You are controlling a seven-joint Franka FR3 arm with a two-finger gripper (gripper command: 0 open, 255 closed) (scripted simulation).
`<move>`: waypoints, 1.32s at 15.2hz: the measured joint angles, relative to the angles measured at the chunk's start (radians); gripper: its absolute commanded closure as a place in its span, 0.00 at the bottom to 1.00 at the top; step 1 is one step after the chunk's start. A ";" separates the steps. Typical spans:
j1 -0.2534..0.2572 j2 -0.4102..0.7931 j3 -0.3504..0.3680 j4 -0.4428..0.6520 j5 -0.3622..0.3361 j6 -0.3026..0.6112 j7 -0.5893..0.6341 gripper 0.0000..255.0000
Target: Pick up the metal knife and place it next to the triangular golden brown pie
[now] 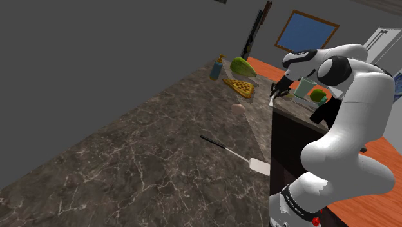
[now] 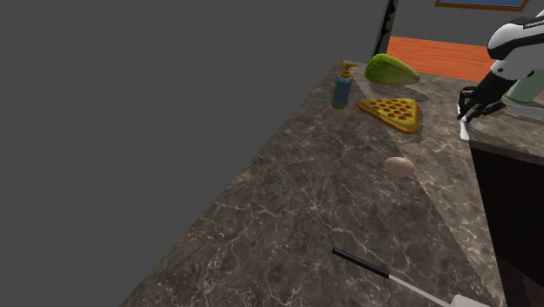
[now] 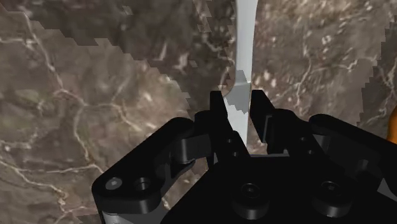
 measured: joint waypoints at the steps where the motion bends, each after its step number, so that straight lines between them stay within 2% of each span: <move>1: 0.000 0.000 0.000 -0.001 0.000 0.001 0.000 1.00; 3: 0.000 0.000 0.000 -0.002 0.000 0.002 0.000 1.00; 4: 0.000 0.000 0.000 -0.002 0.000 0.002 0.000 0.00; 10: 0.000 0.000 0.000 -0.002 0.000 0.002 0.000 0.00; 14: -0.007 -0.026 -0.004 0.057 -0.006 -0.082 0.006 0.00; 20: -0.009 -0.036 -0.006 0.068 -0.007 -0.103 0.007 0.00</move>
